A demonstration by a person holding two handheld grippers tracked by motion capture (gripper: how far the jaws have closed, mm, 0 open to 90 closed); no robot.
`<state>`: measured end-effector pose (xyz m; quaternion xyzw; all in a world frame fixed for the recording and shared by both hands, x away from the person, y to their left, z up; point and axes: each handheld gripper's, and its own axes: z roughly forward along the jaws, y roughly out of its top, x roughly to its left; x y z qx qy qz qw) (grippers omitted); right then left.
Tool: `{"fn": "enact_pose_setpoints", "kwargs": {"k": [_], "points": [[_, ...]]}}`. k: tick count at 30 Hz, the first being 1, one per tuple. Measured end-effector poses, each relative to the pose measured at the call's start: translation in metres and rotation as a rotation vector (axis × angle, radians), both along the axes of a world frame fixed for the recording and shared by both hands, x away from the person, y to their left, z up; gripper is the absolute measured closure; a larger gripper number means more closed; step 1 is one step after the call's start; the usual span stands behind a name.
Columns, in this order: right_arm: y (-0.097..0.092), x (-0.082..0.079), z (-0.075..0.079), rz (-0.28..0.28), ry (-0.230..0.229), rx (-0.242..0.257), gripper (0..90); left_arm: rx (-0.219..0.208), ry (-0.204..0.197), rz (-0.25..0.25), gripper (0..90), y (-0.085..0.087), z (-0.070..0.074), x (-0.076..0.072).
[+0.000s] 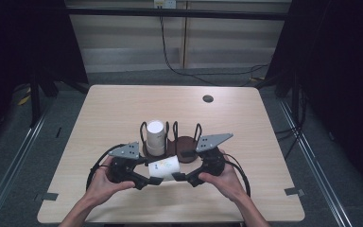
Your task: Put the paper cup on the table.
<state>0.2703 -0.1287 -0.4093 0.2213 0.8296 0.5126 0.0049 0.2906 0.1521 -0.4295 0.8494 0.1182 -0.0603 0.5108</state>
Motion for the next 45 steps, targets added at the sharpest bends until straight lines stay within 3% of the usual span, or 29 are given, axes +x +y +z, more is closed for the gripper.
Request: {"fn": "enact_pose_setpoints", "kwargs": {"k": [11, 23, 32, 45], "points": [[-0.001, -0.001, 0.003, -0.014, -0.025, 0.069, 14.7, -0.060, 0.016, 0.025, 35.9, 0.003, 0.005, -0.001], [0.000, -0.001, 0.001, -0.006, -0.021, 0.108, 15.4, -0.091, -0.014, 0.005, 36.0, 0.002, 0.010, -0.005], [0.002, 0.000, -0.001, 0.026, 0.006, 0.149, 14.5, -0.122, -0.012, -0.009, 36.0, 0.002, 0.014, -0.008], [0.006, 0.004, -0.004, 0.090, 0.051, 0.184, 21.2, -0.121, -0.010, -0.027, 35.9, 0.001, 0.014, -0.009]]}}
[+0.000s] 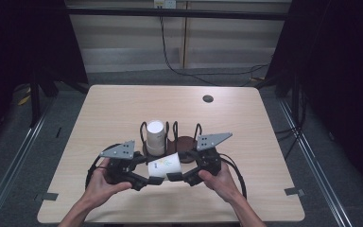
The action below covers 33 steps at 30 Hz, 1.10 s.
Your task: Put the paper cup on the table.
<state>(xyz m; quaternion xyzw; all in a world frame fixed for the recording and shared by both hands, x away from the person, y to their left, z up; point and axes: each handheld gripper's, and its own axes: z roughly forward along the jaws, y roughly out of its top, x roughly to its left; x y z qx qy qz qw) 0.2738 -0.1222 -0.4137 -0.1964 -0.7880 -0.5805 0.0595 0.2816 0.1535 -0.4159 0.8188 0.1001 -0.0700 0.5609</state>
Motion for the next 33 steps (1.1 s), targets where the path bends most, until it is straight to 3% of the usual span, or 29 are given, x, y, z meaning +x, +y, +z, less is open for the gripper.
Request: {"fn": "enact_pose_setpoints", "kwargs": {"k": [11, 15, 26, 33], "points": [[-0.0042, 0.0029, -0.0012, 0.011, 0.015, 0.023, 26.9, 0.018, 0.022, 0.000, 32.1, -0.0017, -0.0062, 0.0031], [-0.0027, 0.0026, -0.0020, 0.014, 0.020, 0.015, 27.7, 0.026, 0.014, 0.001, 31.3, -0.0021, -0.0064, 0.0028], [-0.0037, 0.0028, -0.0014, 0.001, 0.028, 0.009, 28.0, 0.067, -0.002, 0.035, 15.8, -0.0048, -0.0088, 0.0049], [-0.0067, 0.0037, -0.0004, -0.013, 0.024, 0.001, 28.3, 0.086, 0.001, 0.038, 16.0, -0.0050, -0.0093, 0.0058]]}}
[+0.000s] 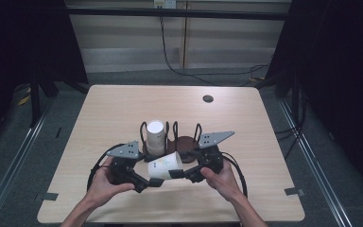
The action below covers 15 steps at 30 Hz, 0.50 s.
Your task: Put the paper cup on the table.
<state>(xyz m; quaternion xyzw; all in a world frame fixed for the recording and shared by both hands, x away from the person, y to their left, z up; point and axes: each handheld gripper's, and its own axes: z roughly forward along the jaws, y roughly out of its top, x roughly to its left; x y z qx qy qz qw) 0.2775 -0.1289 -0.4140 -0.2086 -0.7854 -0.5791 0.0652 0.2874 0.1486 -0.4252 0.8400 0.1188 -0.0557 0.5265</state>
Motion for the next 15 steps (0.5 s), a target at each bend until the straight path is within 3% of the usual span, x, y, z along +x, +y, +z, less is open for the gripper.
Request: {"fn": "enact_pose_setpoints", "kwargs": {"k": [7, 10, 15], "points": [[-0.001, 0.001, 0.000, -0.011, -0.005, -0.015, 28.6, -0.003, 0.025, 0.033, 15.9, 0.004, -0.001, 0.002], [-0.002, 0.000, 0.001, -0.014, -0.008, -0.018, 28.7, 0.040, 0.035, 0.037, 16.0, 0.009, 0.003, 0.005], [-0.006, 0.002, 0.003, -0.033, -0.012, -0.028, 29.0, 0.047, 0.037, 0.065, 15.9, 0.017, 0.003, 0.006]]}}
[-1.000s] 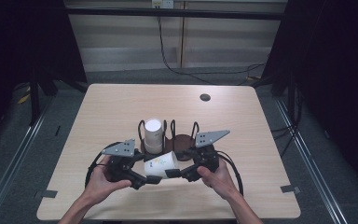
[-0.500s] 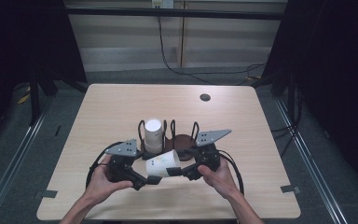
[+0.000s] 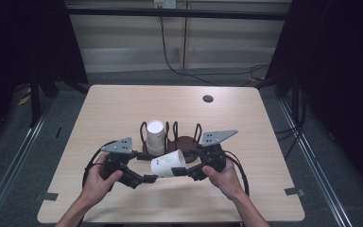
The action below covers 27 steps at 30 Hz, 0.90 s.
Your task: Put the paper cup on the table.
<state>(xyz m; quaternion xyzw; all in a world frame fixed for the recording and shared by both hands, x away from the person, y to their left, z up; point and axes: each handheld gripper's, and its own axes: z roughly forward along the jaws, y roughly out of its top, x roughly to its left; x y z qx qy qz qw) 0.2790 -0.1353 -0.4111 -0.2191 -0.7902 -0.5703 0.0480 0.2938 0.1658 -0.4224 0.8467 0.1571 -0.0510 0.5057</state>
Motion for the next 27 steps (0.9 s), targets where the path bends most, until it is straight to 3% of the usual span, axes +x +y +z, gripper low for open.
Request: {"fn": "enact_pose_setpoints", "kwargs": {"k": [3, 12, 20, 27], "points": [[0.001, 0.000, -0.001, -0.002, 0.000, -0.007, 29.1, 0.008, 0.016, -0.008, 16.0, 0.001, -0.004, 0.000], [0.000, 0.000, 0.000, -0.025, -0.008, -0.045, 29.2, 0.042, -0.019, 0.032, 15.9, 0.008, -0.011, -0.001], [-0.003, 0.002, -0.001, -0.051, 0.010, -0.092, 29.6, 0.059, -0.010, 0.066, 15.9, 0.014, -0.015, 0.001], [-0.008, 0.000, -0.001, -0.057, 0.014, -0.126, 29.6, 0.067, 0.002, 0.064, 16.0, 0.018, -0.017, 0.001]]}}
